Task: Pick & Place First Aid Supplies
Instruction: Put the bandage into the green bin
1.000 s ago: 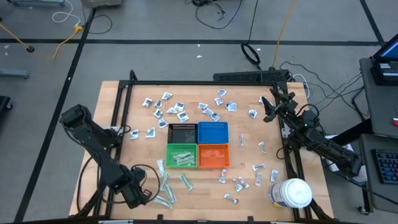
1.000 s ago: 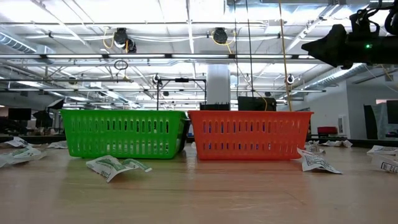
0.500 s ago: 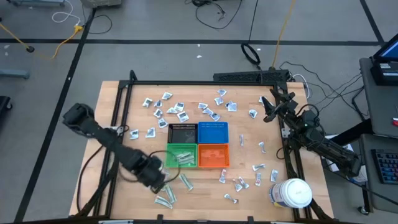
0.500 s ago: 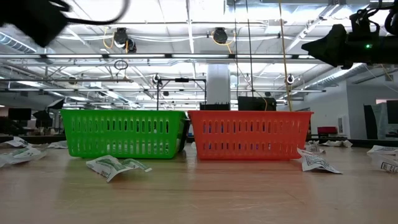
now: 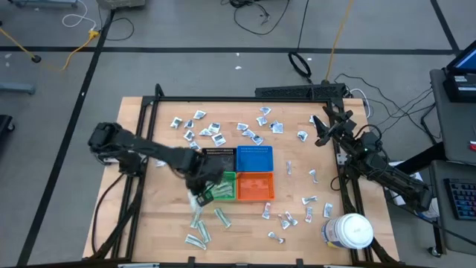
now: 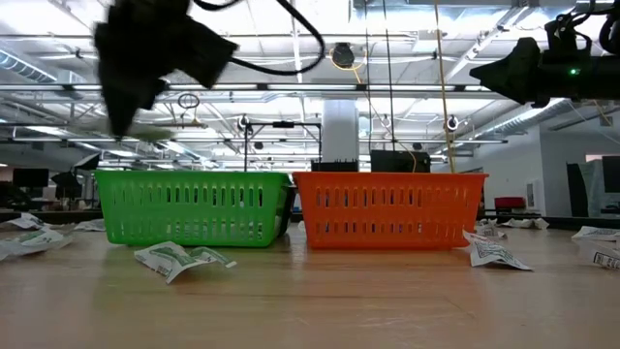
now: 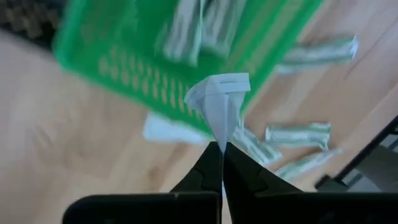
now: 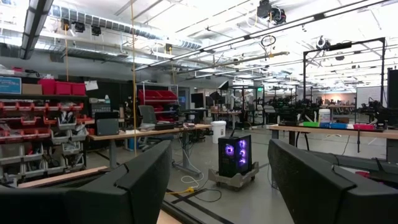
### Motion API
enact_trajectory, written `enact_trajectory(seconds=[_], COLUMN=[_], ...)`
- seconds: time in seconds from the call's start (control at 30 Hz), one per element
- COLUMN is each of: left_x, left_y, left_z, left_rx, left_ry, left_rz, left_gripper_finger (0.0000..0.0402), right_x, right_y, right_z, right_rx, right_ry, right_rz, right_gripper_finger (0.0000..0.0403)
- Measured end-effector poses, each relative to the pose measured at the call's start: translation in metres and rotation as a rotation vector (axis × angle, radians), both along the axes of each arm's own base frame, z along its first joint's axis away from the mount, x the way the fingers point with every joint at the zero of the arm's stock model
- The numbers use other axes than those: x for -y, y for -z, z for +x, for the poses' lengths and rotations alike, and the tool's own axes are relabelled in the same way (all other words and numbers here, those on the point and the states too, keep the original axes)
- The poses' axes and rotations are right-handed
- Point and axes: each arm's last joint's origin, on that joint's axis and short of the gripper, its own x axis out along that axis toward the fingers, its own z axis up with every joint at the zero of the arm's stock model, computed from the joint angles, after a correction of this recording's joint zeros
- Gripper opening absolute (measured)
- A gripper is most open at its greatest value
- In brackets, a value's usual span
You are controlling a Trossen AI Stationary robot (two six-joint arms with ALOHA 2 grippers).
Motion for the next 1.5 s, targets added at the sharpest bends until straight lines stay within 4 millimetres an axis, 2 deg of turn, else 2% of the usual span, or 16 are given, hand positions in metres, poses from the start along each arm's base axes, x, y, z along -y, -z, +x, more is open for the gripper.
enact_trajectory(seconds=[0.27, 0.47, 0.97, 1.17, 1.5], left_x=[-0.029, -0.037, -0.019, -0.012, -0.013], left_y=[-0.001, 0.003, 0.046, 0.046, 0.046], left_z=[0.030, 0.041, 0.056, 0.059, 0.059], left_rx=[0.048, 0.040, -0.024, 0.011, 0.008], left_ry=[0.163, 0.267, 0.438, 0.447, 0.427], left_rz=[0.012, 0.015, 0.135, 0.136, 0.160], left_gripper_finger=[0.0001, 0.0000, 0.0000, 0.0005, 0.0069], right_x=[0.000, 0.000, 0.000, 0.000, 0.000], right_y=[0.000, 0.000, 0.000, 0.000, 0.000], right_z=[0.000, 0.000, 0.000, 0.000, 0.000], right_rx=[0.000, 0.000, 0.000, 0.000, 0.000], right_ry=[0.000, 0.000, 0.000, 0.000, 0.000], right_rz=[0.000, 0.000, 0.000, 0.000, 0.000], right_gripper_finger=[0.0263, 0.0263, 0.0263, 0.0263, 0.0263])
